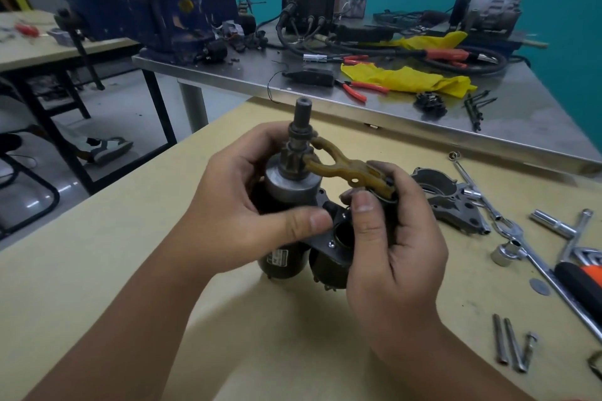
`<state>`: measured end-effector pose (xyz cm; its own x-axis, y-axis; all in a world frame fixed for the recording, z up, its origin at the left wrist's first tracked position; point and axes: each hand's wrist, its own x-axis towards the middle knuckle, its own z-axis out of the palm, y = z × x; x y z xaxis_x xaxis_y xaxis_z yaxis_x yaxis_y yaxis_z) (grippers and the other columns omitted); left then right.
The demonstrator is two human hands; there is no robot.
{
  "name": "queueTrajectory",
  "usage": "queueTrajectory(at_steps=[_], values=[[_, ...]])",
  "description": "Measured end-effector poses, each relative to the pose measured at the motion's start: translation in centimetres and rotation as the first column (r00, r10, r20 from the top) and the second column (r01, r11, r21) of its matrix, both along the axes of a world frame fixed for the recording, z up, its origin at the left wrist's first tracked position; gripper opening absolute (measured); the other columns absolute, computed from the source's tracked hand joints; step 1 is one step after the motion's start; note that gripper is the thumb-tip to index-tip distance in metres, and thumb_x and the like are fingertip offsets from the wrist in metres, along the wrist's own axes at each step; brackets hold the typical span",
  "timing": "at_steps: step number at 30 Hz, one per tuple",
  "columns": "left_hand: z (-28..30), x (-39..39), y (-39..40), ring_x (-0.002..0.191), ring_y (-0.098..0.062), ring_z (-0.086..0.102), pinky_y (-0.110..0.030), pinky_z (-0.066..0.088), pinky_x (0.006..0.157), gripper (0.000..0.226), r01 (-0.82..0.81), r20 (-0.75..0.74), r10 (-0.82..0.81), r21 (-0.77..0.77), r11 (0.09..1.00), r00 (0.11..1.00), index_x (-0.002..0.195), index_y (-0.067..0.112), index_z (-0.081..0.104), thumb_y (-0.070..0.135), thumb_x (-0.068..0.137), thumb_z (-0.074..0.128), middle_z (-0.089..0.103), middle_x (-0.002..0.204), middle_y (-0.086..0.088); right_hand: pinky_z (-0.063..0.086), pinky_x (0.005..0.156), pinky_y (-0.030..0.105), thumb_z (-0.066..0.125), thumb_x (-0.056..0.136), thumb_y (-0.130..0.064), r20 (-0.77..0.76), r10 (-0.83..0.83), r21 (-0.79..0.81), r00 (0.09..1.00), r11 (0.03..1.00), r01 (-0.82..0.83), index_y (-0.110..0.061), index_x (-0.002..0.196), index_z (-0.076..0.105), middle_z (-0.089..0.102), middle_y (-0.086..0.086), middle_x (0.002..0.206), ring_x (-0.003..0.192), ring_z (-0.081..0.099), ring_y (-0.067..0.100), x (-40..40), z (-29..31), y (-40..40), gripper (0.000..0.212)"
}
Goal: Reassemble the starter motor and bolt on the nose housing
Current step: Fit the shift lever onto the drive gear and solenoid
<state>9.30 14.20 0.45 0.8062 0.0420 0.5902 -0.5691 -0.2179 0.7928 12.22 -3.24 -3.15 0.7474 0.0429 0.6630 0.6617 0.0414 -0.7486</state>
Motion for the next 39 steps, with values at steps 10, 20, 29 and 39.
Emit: queueTrajectory(at_steps=[10, 20, 29, 39], values=[[-0.5, 0.1, 1.0, 0.109, -0.035, 0.069, -0.05, 0.055, 0.095, 0.046, -0.061, 0.02, 0.07, -0.309, 0.949, 0.997, 0.121, 0.02, 0.073, 0.038, 0.08, 0.086, 0.074, 0.116, -0.01, 0.056, 0.085, 0.036, 0.054, 0.101, -0.029, 0.033, 0.036, 0.019, 0.999, 0.999, -0.037, -0.022, 0.13, 0.059, 0.068, 0.006, 0.111, 0.105, 0.068, 0.025, -0.8, 0.6, 0.3, 0.03], [-0.3, 0.2, 1.4, 0.11, -0.035, 0.064, -0.047, 0.054, 0.096, 0.061, -0.02, 0.0, 0.023, -0.507, 0.861, 1.0, 0.126, 0.003, 0.064, 0.036, 0.079, 0.086, 0.071, 0.12, -0.019, 0.05, 0.075, 0.021, 0.056, 0.097, -0.028, 0.132, 0.004, -0.176, 0.991, 0.984, 0.02, -0.013, 0.117, 0.067, 0.063, -0.008, 0.097, 0.094, 0.061, 0.005, -0.5, 3.0, 1.2, 0.028], [-0.3, 0.1, 2.0, 0.112, -0.039, 0.06, -0.044, 0.056, 0.092, 0.061, -0.025, -0.007, 0.026, -0.596, 0.803, 1.0, 0.123, 0.002, 0.065, 0.035, 0.076, 0.087, 0.068, 0.121, -0.021, 0.05, 0.077, 0.025, 0.063, 0.093, -0.03, 0.111, 0.045, -0.405, 0.993, 0.914, 0.004, -0.021, 0.11, 0.07, 0.066, -0.013, 0.094, 0.093, 0.062, 0.006, 0.3, 5.8, 1.0, 0.021], [-0.2, -0.1, 1.7, 0.114, -0.039, 0.06, -0.044, 0.055, 0.093, 0.057, -0.038, -0.022, 0.032, -0.573, 0.818, 0.999, 0.12, 0.009, 0.069, 0.038, 0.075, 0.087, 0.069, 0.122, -0.02, 0.047, 0.069, 0.029, 0.061, 0.086, -0.036, 0.041, 0.109, -0.526, 0.993, 0.848, -0.072, -0.026, 0.092, 0.071, 0.066, -0.012, 0.08, 0.083, 0.061, 0.008, 0.7, 7.4, 0.6, 0.015]])
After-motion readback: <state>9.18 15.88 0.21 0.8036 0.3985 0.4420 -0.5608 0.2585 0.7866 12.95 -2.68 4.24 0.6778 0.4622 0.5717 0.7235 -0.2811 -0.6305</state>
